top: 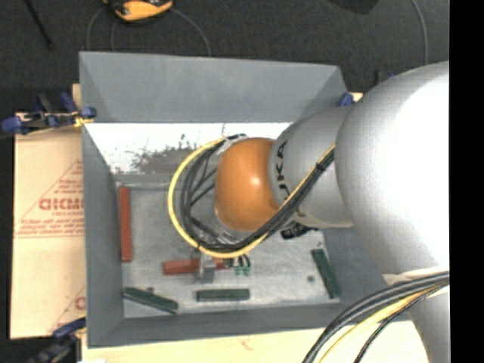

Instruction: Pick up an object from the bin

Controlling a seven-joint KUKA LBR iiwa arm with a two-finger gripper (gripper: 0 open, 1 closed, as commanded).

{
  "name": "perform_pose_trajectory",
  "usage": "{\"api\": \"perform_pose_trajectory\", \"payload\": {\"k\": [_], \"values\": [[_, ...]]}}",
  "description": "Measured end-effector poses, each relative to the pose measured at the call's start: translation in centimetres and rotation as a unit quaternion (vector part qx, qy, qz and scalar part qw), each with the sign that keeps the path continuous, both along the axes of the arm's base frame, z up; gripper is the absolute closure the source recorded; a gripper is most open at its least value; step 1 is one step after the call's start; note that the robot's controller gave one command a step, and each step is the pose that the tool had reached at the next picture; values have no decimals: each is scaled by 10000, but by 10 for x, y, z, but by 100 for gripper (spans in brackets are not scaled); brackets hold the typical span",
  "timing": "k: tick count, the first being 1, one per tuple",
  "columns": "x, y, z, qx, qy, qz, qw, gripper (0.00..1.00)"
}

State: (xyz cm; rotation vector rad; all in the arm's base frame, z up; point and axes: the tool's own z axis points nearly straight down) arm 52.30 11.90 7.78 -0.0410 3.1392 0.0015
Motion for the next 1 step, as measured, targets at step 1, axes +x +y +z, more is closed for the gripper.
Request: {"api": "perform_pose_trajectory", "payload": {"k": [1], "values": [[-5,5,194,-3,12,-139,9999,100]]}}
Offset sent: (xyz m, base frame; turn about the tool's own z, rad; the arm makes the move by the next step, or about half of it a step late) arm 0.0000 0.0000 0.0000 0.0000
